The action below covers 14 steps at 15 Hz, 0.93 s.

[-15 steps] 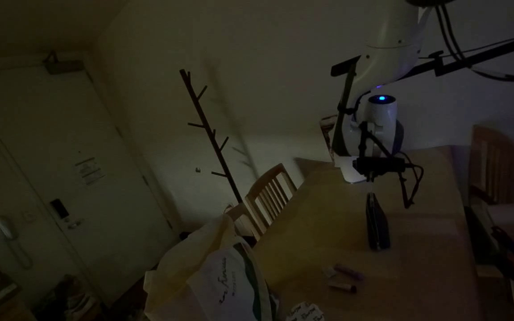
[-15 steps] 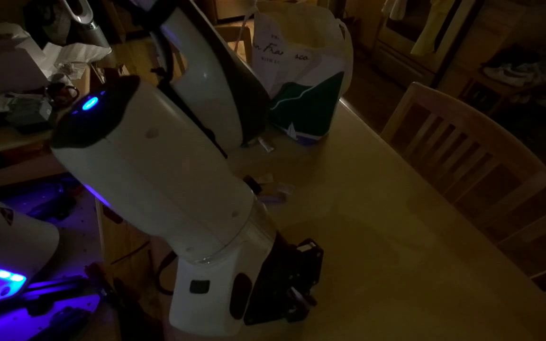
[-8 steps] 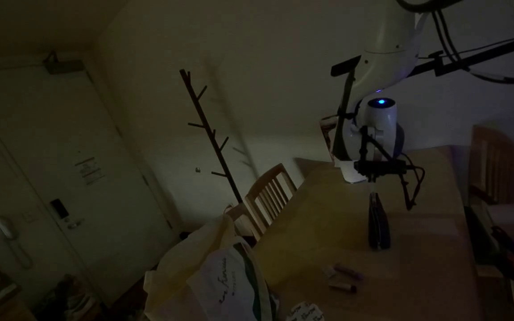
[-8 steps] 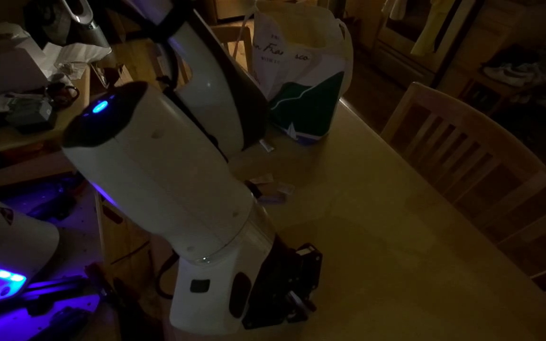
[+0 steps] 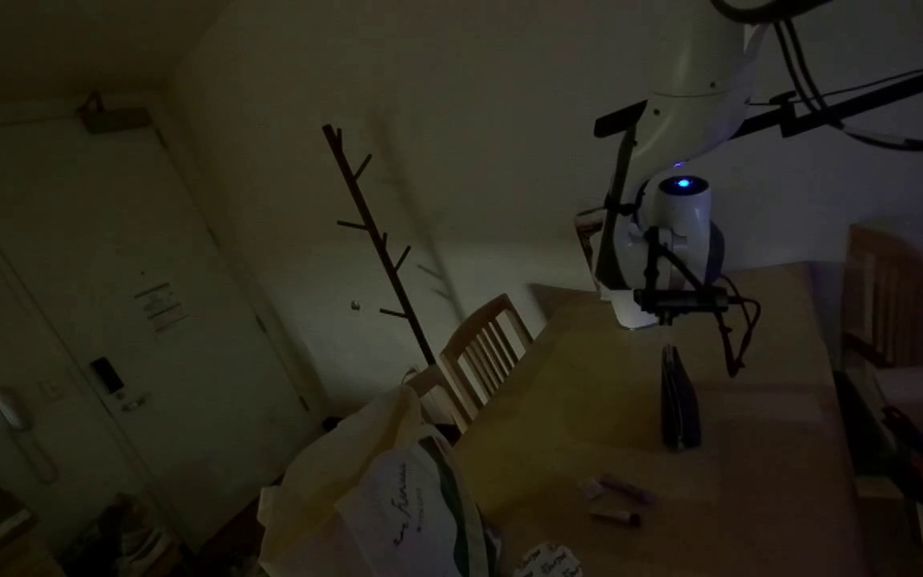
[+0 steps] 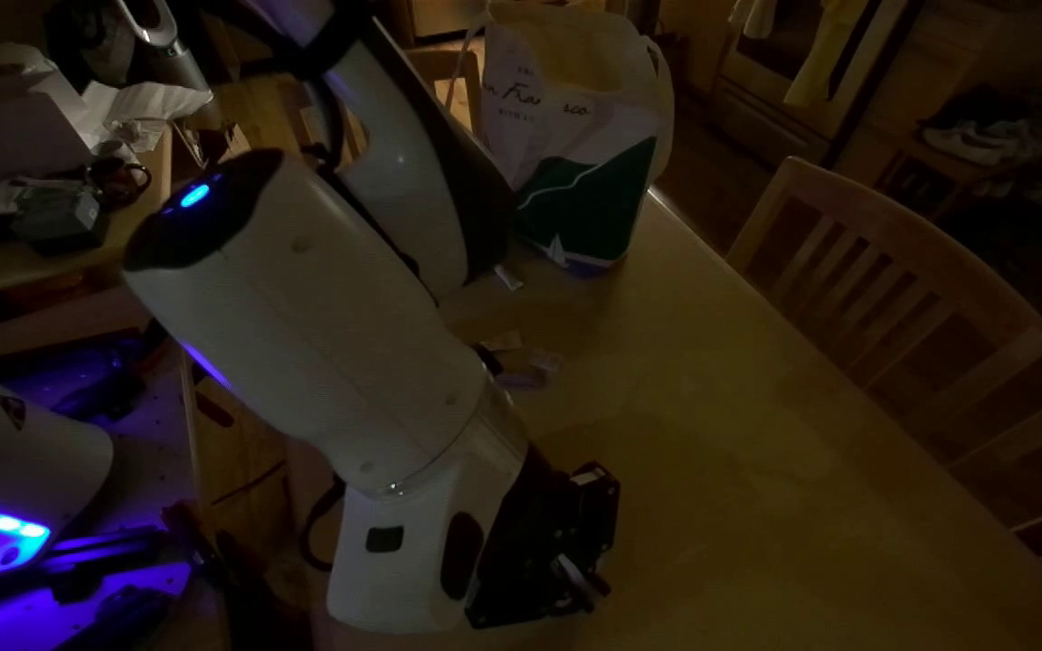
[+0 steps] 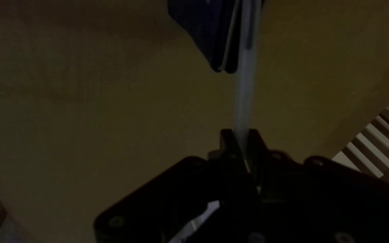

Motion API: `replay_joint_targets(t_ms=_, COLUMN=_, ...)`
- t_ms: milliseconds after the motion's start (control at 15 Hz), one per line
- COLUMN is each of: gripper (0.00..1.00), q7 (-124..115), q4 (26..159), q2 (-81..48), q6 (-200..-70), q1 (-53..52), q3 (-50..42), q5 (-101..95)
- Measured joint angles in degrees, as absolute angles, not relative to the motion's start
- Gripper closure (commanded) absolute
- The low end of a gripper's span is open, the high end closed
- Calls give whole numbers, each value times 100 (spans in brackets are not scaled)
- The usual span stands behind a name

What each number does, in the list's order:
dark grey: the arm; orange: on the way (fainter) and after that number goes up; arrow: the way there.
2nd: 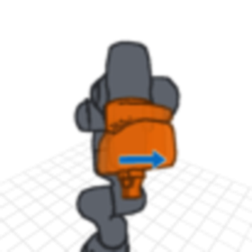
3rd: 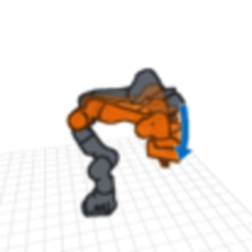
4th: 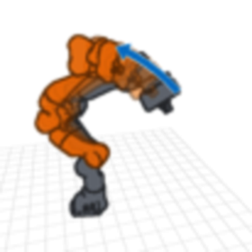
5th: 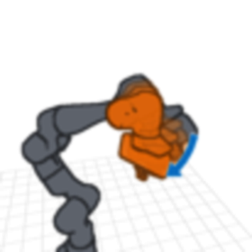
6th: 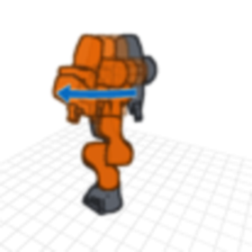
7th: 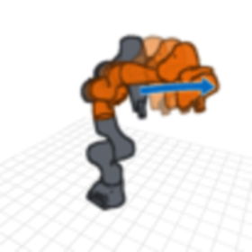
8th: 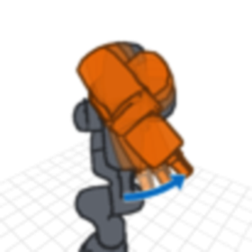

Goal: Pick up the pen and put it in the parse

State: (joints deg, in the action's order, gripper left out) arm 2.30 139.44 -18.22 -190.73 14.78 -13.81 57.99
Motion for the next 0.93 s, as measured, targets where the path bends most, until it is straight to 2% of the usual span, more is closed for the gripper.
replay_joint_targets(t_ms=933, gripper=97, q7=209, q4=13613, q2=-1851, q6=-19093, q1=2419, q3=-350, q5=5587)
